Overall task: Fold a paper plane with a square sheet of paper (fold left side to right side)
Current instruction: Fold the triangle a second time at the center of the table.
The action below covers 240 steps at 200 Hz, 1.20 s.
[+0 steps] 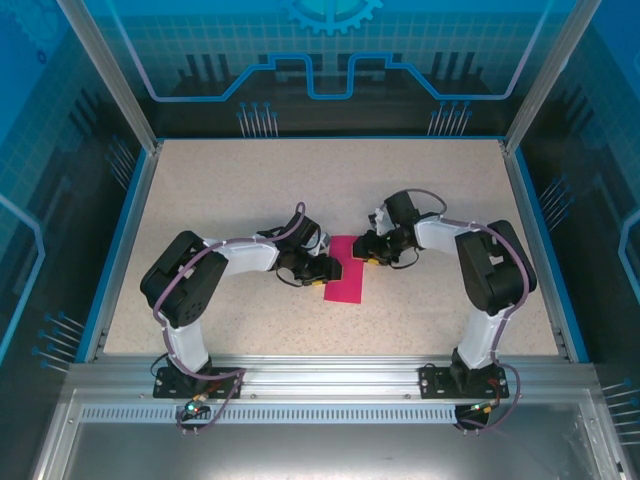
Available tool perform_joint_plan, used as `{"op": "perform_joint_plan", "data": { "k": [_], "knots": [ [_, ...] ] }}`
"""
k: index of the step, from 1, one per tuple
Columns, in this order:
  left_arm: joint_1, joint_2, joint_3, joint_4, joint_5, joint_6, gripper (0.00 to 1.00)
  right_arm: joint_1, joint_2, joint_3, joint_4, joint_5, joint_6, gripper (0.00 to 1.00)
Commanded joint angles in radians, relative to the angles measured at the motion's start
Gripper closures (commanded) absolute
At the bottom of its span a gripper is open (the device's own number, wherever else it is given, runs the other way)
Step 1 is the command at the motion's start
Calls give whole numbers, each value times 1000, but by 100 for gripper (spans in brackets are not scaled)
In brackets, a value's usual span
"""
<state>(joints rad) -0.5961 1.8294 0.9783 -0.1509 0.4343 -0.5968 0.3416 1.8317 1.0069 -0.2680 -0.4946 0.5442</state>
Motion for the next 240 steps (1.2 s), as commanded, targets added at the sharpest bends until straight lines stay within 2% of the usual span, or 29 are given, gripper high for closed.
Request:
{"op": "perform_joint_plan", "data": {
  "k": [1,56,98,123,145,178,210,240],
  "knots": [
    [-8,-27,-23,6,-5,0,49,22,-42,-29,40,-49,30,58],
    [-7,-72,-36,44,11,-1,48,49,-50,-57,32,-16,59,58],
    [-7,-201,-76,45,-28,52,42,50,-43,-63,23,-23,63,58],
    [-21,-314,-144,68,-71,114,39,50,-72,-66,10,-40,92,63],
    [-74,-402,-181,19,-160,188,38,50,-104,-60,-28,-65,130,64],
    [-205,-474,-198,-41,-324,259,37,50,-123,-52,-63,-122,211,66],
    [-303,-450,-174,-50,-436,270,36,53,-135,-34,-95,-115,228,67],
    [-383,-354,-90,-98,-534,280,34,54,-138,-25,-97,-126,248,67]
  ]
}}
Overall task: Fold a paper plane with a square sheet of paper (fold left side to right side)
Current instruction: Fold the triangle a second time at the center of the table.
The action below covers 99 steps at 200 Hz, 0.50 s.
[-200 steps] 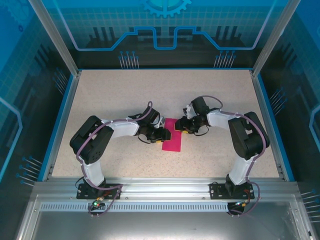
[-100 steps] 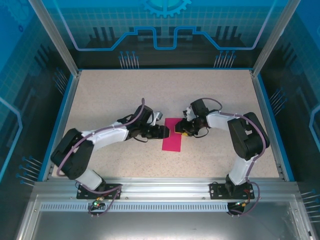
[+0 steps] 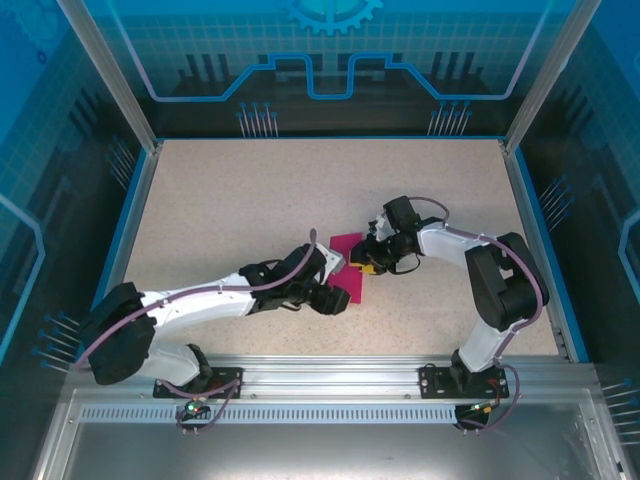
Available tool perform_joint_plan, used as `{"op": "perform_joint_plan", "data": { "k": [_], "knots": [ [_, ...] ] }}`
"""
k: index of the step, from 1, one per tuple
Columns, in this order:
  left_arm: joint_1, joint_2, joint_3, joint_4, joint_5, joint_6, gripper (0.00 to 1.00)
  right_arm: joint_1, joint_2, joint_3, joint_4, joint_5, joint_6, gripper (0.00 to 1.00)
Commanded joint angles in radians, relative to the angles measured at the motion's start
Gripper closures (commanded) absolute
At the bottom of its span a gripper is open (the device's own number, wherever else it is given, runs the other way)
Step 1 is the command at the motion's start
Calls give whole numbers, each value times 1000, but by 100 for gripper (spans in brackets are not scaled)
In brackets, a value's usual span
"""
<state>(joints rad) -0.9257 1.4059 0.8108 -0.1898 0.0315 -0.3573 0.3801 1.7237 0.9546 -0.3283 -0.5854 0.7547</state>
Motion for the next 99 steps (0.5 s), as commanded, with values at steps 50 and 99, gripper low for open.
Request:
{"op": "perform_joint_plan", "data": {
  "k": [50,99],
  "knots": [
    [-137,212,186,-97,-258,41,30,19,-41,30,-22,-42,80,70],
    [-171,325,262,-136,-384,33,25,19,-42,33,-19,-49,95,71]
  ]
}}
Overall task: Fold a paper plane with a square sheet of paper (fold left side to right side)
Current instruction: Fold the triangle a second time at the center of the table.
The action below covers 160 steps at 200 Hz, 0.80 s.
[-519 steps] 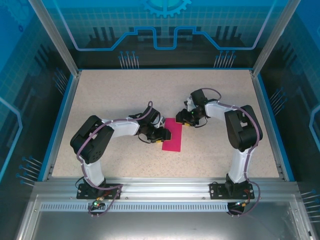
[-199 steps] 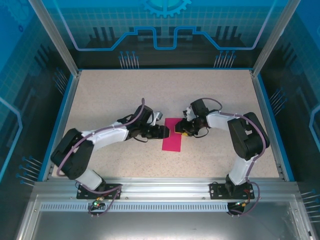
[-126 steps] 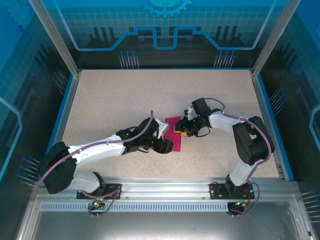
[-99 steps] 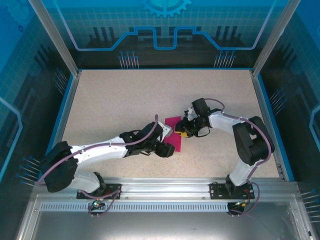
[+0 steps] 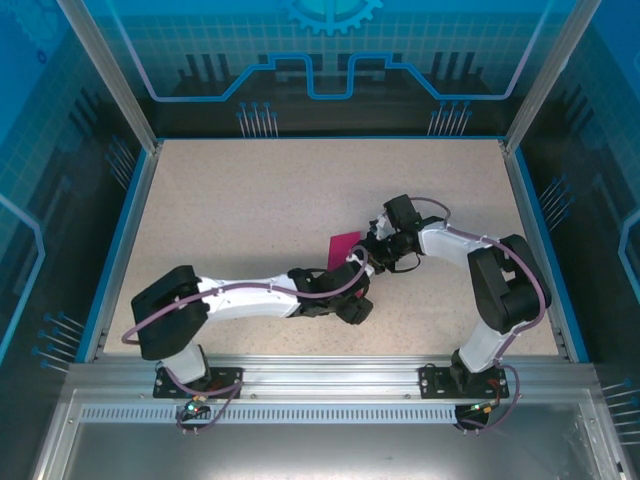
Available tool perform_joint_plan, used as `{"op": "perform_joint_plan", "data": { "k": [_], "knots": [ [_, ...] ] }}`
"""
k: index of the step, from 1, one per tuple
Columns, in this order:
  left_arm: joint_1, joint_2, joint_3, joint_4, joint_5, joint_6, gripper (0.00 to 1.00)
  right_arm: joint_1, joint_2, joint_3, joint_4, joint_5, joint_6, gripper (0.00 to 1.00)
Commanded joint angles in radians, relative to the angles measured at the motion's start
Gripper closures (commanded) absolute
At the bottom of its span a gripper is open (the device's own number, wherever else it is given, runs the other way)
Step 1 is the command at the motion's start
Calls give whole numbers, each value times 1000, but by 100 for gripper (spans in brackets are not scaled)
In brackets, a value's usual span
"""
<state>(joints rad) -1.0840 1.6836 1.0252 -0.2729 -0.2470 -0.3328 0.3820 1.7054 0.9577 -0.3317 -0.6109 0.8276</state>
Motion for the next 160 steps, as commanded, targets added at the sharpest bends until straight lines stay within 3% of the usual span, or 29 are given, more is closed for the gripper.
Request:
{"op": "perform_joint_plan", "data": {
  "k": [1,30,53,160],
  "knots": [
    [-14,49,49,-53,-109,9,25,17,-23,30,-15,-24,22,71],
    [-17,95,80,-76,-172,-6,26,20,-18,28,-15,-23,25,71],
    [-22,116,103,-94,-194,-4,32,21,-12,30,-16,-21,23,71],
    [-29,85,104,-101,-154,10,83,29,20,53,-66,32,-29,71]
  ]
}}
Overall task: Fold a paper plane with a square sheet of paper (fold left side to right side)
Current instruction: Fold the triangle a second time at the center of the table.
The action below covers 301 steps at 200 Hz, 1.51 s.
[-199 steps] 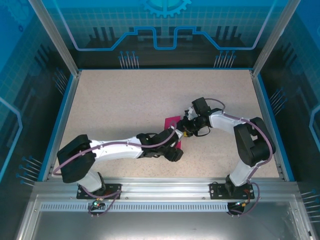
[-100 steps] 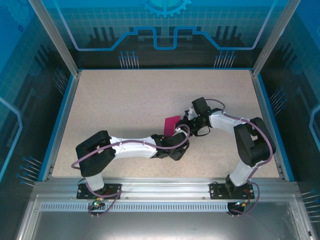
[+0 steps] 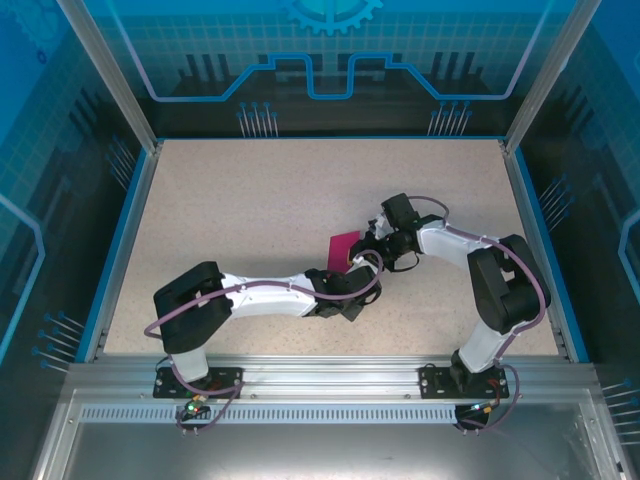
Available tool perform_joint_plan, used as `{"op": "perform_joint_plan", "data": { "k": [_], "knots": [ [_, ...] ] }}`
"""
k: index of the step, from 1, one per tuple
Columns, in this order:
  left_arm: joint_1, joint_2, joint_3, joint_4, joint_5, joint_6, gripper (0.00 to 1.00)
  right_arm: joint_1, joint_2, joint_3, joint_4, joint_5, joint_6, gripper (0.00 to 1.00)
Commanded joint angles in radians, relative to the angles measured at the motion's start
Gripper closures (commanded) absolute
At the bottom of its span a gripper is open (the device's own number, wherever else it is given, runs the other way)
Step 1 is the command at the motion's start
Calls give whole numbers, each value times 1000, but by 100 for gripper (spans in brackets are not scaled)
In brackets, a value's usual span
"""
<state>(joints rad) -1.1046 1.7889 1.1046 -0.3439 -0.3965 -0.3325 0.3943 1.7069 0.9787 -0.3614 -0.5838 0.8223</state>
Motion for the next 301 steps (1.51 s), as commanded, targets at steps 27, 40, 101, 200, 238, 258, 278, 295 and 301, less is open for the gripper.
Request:
{"op": "perform_joint_plan", "data": {
  "k": [27,40,101,200,238,258,278,295,301],
  "knots": [
    [-9,-26,26,-36,2,4,93,17,12,42,-57,14,-55,70],
    [-8,-29,27,-40,12,1,96,15,0,48,-71,26,-74,69],
    [47,-99,-20,-27,121,-33,99,-48,-133,61,-153,78,-145,48],
    [160,-150,-68,-24,286,-78,99,-125,-384,-201,-163,96,-246,78],
    [195,-181,-101,-31,312,-80,98,32,-310,-277,-29,131,-158,88],
    [214,-193,-115,-30,319,-76,98,105,-258,-275,21,166,-135,89],
    [229,-197,-117,-27,327,-68,98,150,-212,-266,45,200,-127,89],
    [235,-194,-112,-27,330,-61,98,172,-181,-251,37,236,-137,90],
    [236,-191,-111,-28,330,-58,99,175,-172,-246,34,249,-142,90]
  ]
}}
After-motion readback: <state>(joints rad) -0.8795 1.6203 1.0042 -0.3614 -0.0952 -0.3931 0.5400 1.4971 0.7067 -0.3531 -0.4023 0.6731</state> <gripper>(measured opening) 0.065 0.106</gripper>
